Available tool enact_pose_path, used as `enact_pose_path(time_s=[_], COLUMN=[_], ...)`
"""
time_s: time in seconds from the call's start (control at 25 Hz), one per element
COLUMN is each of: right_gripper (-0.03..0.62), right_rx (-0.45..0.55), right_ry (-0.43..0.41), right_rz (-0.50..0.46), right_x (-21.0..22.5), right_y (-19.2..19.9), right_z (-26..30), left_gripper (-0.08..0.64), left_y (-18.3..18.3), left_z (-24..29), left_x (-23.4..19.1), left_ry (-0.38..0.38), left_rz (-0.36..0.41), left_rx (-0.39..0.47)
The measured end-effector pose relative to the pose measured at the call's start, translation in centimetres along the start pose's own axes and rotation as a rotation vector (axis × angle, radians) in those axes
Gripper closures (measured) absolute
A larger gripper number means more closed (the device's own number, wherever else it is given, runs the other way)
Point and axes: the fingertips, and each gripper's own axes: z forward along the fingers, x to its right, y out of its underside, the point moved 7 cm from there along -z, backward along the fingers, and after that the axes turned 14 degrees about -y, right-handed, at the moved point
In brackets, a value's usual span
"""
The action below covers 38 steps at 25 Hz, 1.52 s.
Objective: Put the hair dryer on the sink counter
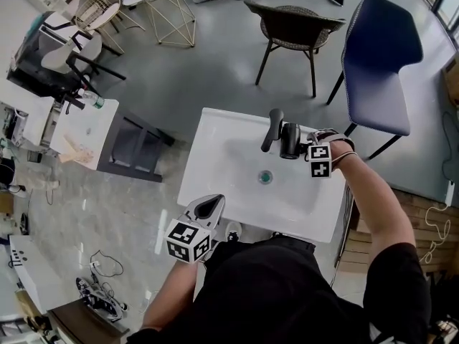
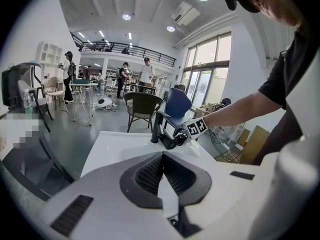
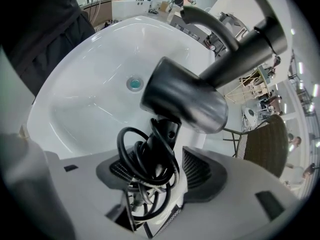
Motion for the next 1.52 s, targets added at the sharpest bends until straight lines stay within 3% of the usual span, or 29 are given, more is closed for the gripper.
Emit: enact_pose_path(time_s=[0.48, 1.28, 1.52], right_gripper=[0.337, 0.337, 0.337], right_rx=[-0.023, -0.059, 0.000], right_ry=[0.049, 0.148, 0.220], right_rz=[0.026, 0.177, 0.317], right_x=[-1.0, -4.0, -4.9], right_y=[0.9, -1.1, -3.2], right_z=[-1.8, -6.4, -8.1], left_gripper=[0.560, 0.560, 0.560], left_y=[-0.4, -0.3, -0.3], left_z=[0.9, 0.6, 0.2], left_x=[0.0, -2.9, -4.2], left_ry=[0.054, 0.205, 0.256], left_rz=[0.020, 0.086, 0.117], left_rx=[0.006, 0.028, 0.033])
